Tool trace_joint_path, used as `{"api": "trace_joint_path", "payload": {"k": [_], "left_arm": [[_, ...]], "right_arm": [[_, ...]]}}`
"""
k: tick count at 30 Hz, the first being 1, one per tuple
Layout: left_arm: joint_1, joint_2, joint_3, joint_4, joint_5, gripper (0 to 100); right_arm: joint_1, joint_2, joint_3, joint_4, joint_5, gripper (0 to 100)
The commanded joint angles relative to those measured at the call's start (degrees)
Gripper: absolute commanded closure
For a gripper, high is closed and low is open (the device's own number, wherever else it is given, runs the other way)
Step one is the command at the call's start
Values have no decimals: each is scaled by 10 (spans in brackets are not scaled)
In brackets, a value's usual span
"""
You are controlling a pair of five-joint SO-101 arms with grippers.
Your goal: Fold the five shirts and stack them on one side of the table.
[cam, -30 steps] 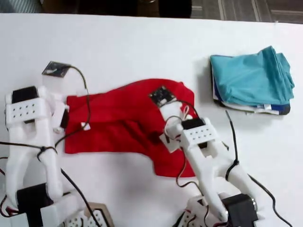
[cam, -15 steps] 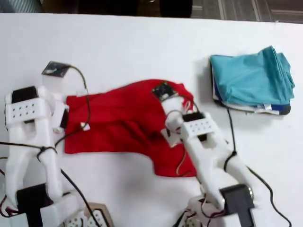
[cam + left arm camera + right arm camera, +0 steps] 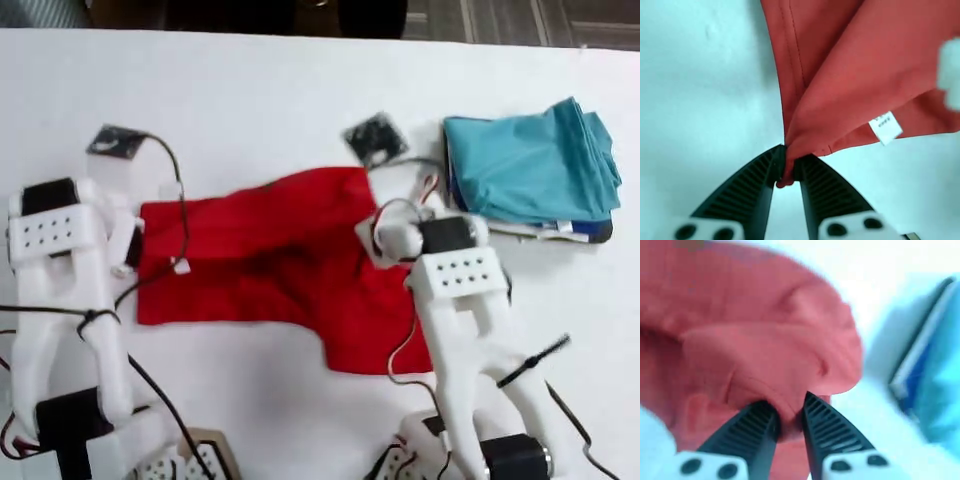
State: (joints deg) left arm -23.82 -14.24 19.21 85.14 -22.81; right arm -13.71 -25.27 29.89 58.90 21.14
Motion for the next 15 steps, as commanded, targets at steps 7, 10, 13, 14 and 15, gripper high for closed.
{"api": "trace_joint_path", "payload": {"k": [7, 10, 13, 14, 15], "left_arm": [[-14, -36, -299, 174, 1, 974], [-31, -68, -330, 171, 1, 974], [-33, -113, -347, 171, 0, 974], [-33, -132, -350, 171, 0, 974], [-33, -154, -354, 171, 0, 974]], "right_arm": [[72, -27, -313, 31, 4, 979], [81, -28, -382, 62, 4, 979], [83, -28, -444, 81, 5, 979], [82, -28, -466, 86, 11, 979], [80, -28, -488, 92, 21, 979]]}}
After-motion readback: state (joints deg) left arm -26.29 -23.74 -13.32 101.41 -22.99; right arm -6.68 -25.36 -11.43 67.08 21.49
